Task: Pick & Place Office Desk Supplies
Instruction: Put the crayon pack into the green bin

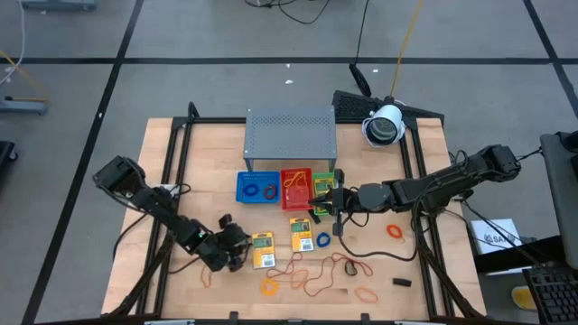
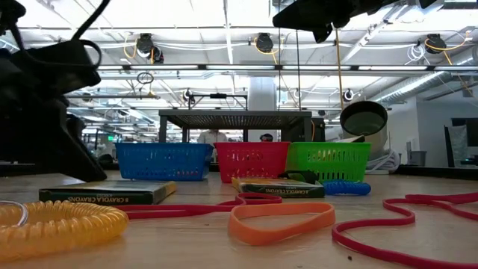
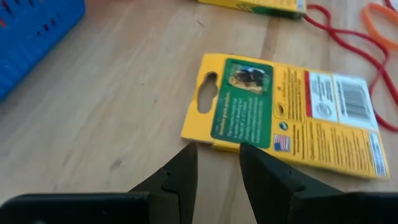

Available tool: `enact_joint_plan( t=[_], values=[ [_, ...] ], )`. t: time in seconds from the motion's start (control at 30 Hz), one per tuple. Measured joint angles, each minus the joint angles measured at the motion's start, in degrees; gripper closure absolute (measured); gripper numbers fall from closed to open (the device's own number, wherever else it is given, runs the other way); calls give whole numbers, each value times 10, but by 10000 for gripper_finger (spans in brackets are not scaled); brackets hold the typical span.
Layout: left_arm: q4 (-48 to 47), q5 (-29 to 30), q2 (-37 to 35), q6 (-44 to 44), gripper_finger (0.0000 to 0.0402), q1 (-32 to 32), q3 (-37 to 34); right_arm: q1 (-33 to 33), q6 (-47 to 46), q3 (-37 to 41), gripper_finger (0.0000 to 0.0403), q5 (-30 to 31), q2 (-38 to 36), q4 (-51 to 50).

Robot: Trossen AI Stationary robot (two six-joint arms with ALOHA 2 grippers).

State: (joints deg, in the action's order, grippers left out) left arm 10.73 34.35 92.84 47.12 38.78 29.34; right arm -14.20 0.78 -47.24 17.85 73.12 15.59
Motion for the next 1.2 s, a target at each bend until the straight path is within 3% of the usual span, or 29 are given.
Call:
enact_joint_plan(
  t=[0.2, 0.43, 0.73, 0.97, 1.2],
  values=[
    [3, -44, 0, 55, 275, -22, 0, 0, -1, 0, 403, 0, 0, 1],
    [69, -65, 0, 86, 275, -32, 1, 0, -1, 0, 403, 0, 0, 4],
    [101, -66, 0, 250, 275, -64, 1, 0, -1, 0, 403, 0, 0, 4],
    [102, -126, 0, 254, 275, -94, 1, 0, -1, 0, 403, 0, 0, 4],
    [102, -139, 0, 228, 275, -104, 1, 0, 0, 0, 403, -1, 0, 4]
  ],
)
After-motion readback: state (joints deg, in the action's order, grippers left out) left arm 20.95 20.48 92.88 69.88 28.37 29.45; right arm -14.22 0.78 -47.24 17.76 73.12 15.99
